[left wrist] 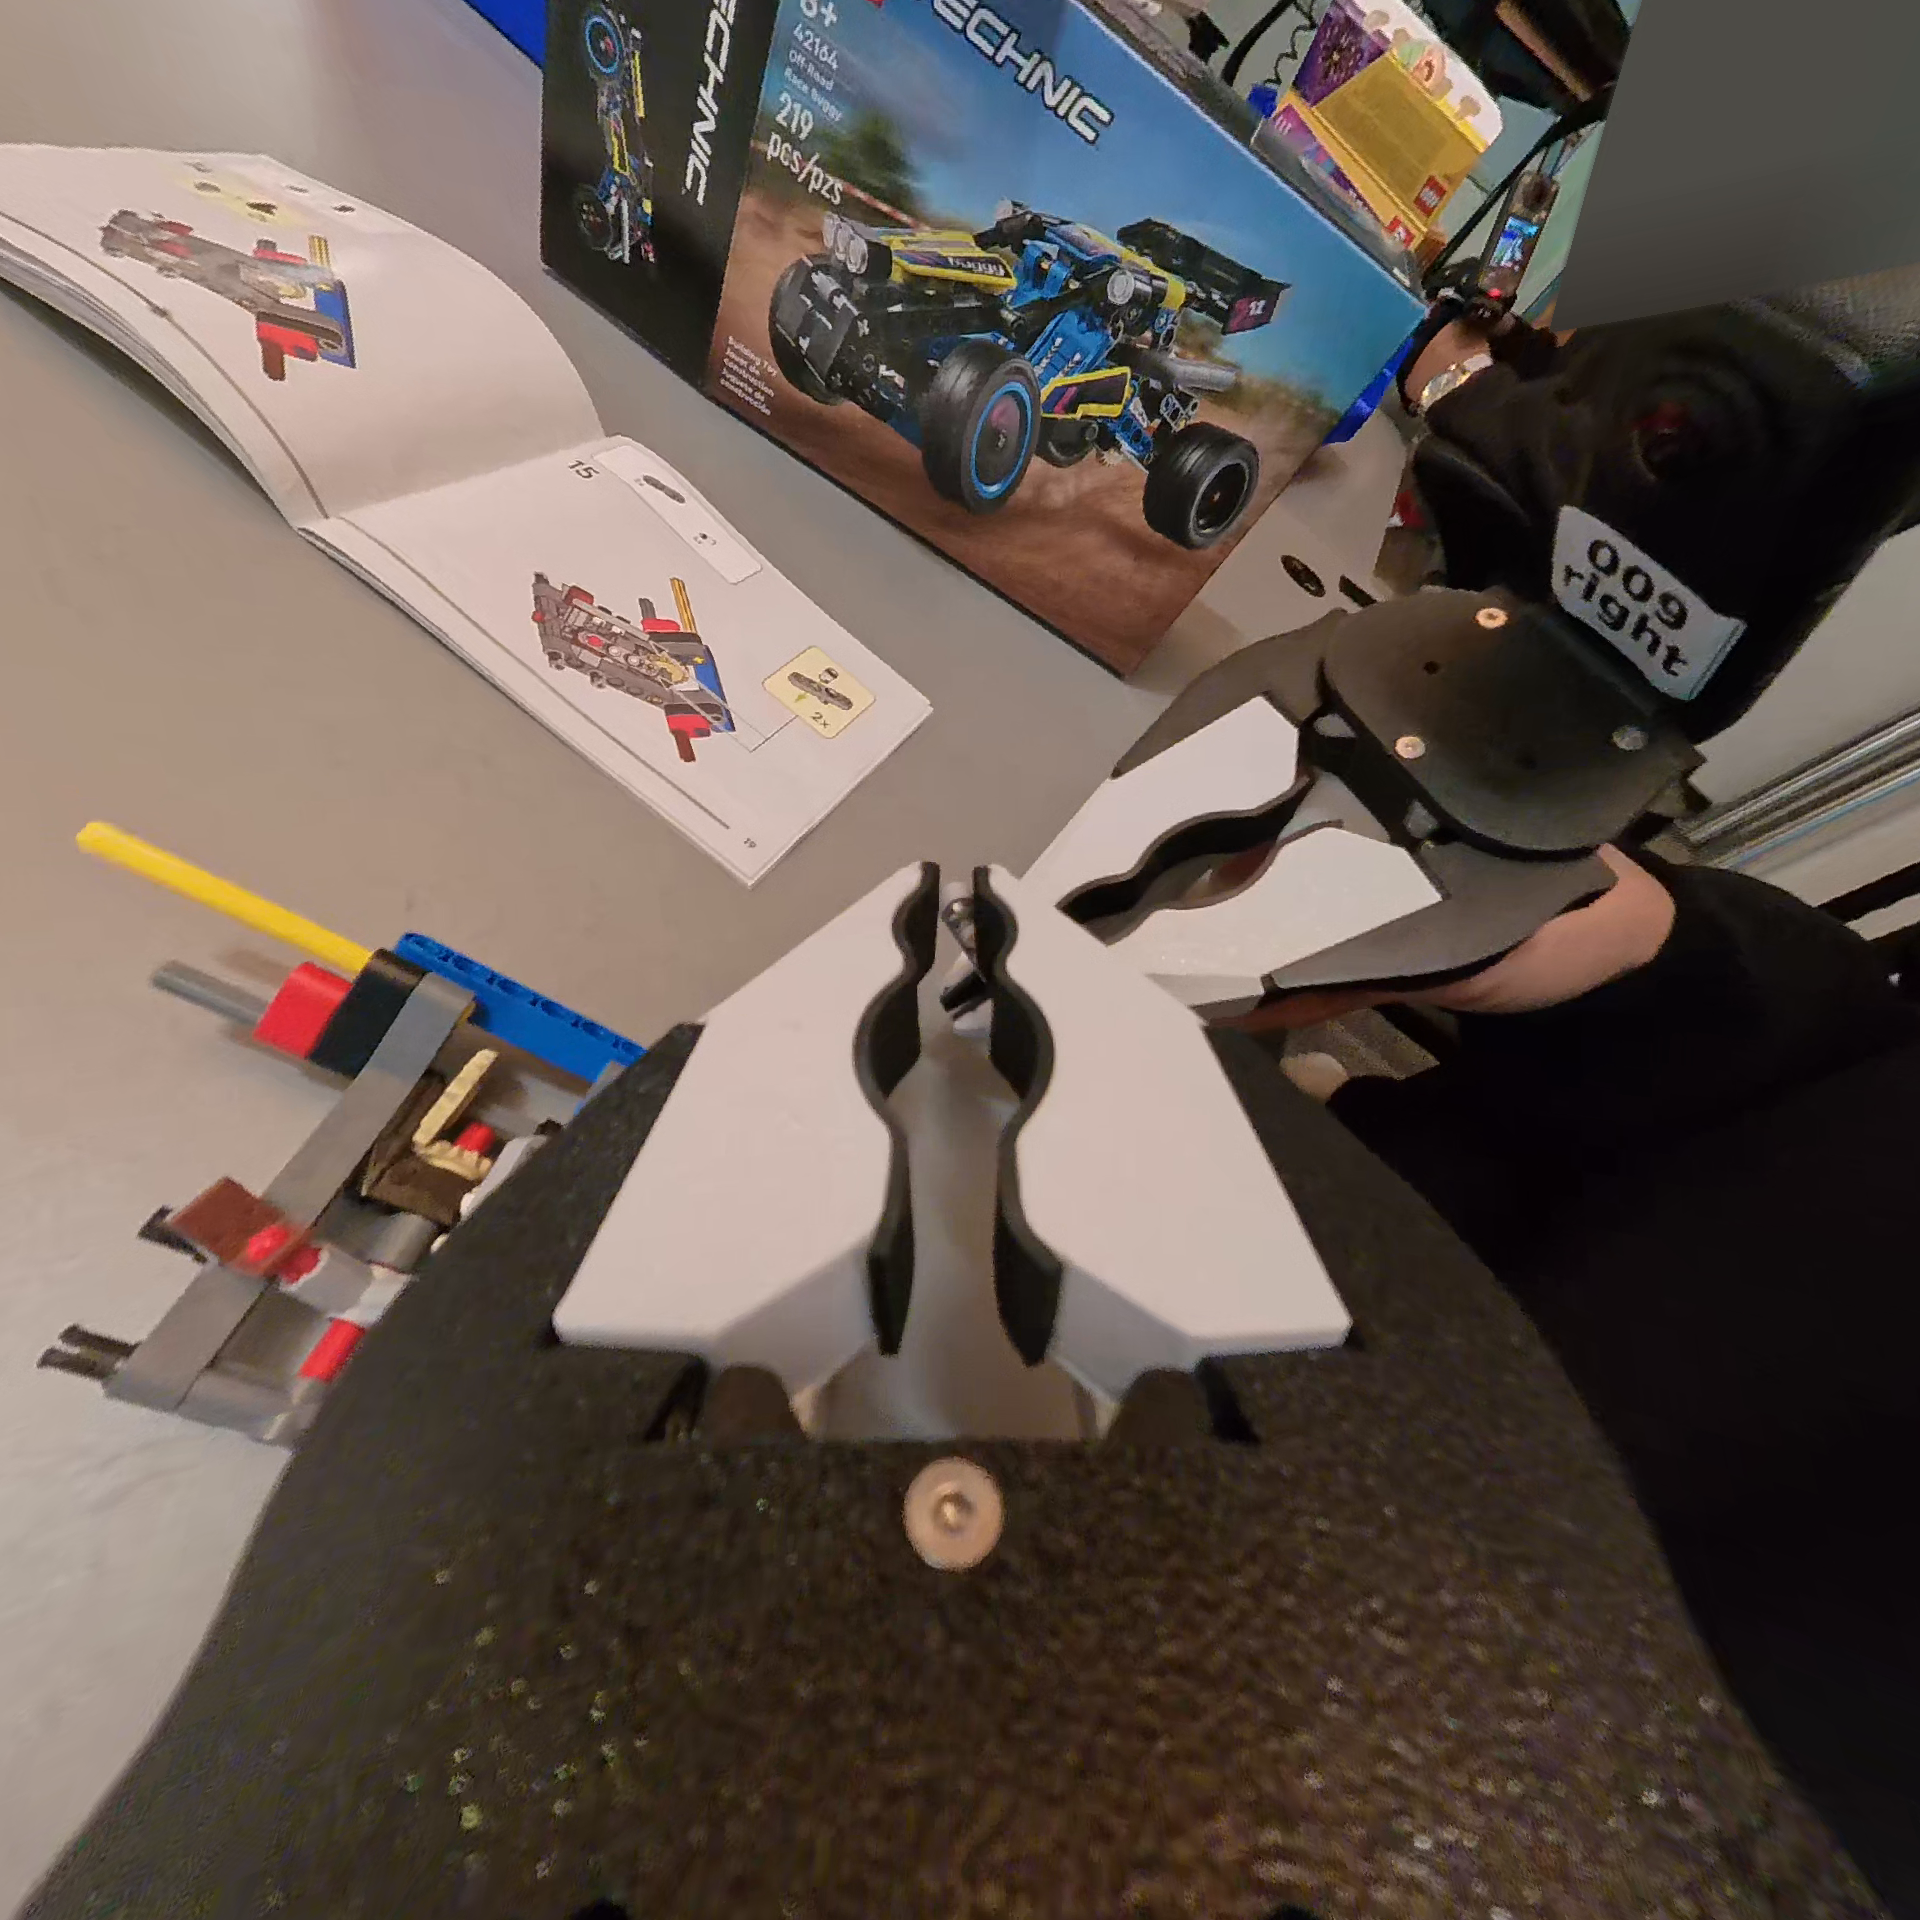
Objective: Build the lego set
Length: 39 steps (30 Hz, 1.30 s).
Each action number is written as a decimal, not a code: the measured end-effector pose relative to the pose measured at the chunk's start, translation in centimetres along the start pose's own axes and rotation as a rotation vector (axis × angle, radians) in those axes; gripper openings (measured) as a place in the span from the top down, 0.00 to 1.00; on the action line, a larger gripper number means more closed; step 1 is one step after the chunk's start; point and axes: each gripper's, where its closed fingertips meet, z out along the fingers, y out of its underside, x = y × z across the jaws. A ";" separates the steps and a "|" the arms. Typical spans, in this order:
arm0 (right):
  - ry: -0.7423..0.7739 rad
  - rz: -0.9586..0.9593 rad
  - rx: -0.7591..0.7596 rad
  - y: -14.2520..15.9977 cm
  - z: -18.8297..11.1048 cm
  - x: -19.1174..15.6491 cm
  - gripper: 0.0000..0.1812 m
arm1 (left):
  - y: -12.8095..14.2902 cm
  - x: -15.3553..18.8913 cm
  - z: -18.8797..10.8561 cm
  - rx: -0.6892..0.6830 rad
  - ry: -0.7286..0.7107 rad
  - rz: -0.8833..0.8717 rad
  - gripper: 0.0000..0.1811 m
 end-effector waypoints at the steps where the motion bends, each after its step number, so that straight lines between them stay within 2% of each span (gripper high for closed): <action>1: -0.002 -0.002 -0.001 0.1 0.0 -0.1 1.00 | 0.1 0.0 0.0 -0.004 -0.004 0.009 0.98; 12: -0.042 -0.005 0.019 0.2 0.0 -0.3 1.00 | 0.0 -0.3 0.4 -0.026 -0.047 0.076 1.00; 17: -0.006 -0.004 0.003 0.5 0.0 1.1 1.00 | -1.5 -1.5 -0.5 0.000 -0.131 0.165 0.96; 24: 0.072 -0.026 -0.046 0.9 0.1 4.3 1.00 | -5.6 -7.6 -5.8 0.108 -0.367 0.247 0.93; 30: 0.237 -0.107 -0.120 1.4 0.0 8.0 1.00 | -6.5 -12.2 -8.6 0.094 -0.462 0.238 0.94; 32: 0.307 -0.154 -0.107 0.5 0.1 9.2 1.00 | -6.6 -12.4 -8.0 0.064 -0.422 0.242 0.96; 34: 0.345 -0.186 -0.154 0.6 0.4 10.1 1.00 | -7.0 -11.3 -6.1 -0.018 -0.300 0.300 0.96; 35: 0.356 -0.190 -0.161 0.6 0.5 10.4 1.00 | -7.1 -10.9 -5.0 -0.088 -0.242 0.353 0.95; 37: 0.345 -0.161 -0.148 0.5 0.7 10.5 1.00 | -7.8 -11.7 -2.9 -0.235 -0.218 0.466 0.93; 39: 0.349 -0.156 -0.156 0.5 0.8 10.5 1.00 | -9.2 -12.3 -0.3 -0.322 -0.180 0.611 0.92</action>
